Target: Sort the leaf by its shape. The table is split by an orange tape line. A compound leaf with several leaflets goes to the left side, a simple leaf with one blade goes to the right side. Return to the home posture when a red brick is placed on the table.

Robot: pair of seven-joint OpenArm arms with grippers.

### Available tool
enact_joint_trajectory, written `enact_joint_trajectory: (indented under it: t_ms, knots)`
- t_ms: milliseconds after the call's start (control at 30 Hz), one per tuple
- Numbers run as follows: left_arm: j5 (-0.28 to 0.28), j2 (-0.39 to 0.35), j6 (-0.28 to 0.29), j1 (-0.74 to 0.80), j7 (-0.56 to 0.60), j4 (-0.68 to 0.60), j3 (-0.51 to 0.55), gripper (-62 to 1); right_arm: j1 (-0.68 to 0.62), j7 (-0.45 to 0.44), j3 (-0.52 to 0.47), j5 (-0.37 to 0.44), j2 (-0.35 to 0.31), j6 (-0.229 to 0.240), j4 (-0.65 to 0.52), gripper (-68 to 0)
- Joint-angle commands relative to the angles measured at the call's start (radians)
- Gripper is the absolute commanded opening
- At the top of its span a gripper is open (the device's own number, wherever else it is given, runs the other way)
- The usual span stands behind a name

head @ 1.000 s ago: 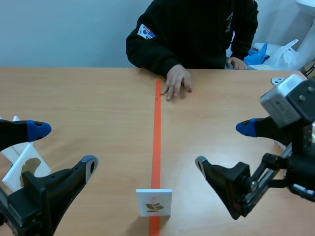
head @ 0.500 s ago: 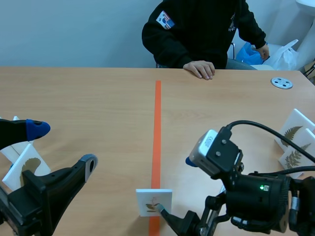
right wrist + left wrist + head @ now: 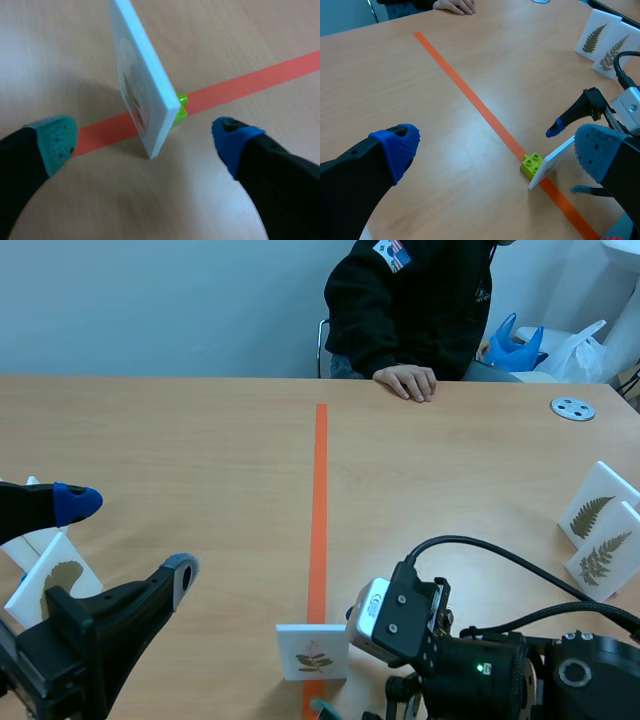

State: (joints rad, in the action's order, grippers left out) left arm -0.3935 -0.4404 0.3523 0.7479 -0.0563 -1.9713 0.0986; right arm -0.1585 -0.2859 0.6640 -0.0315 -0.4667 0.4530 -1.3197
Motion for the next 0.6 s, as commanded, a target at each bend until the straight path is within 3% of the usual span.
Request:
enact_joint_trajectory:
  t_ms: [0, 300, 567]
  knots:
    - [-0.007, 0.002, 0.001, -0.003, 0.014, -0.01, 0.003, 1.4, 0.011, -0.024, -0.014, -0.001, 0.008, -0.014, -0.029, -19.5]
    - [-0.007, 0.002, 0.001, -0.003, 0.014, -0.01, 0.003, 1.4, 0.012, -0.068, -0.009, -0.037, 0.037, -0.019, -0.029, -27.9]
    - [-0.007, 0.002, 0.001, -0.003, 0.014, -0.01, 0.003, 1.4, 0.012, -0.058, 0.0, -0.037, 0.043, -0.019, -0.029, -51.3]
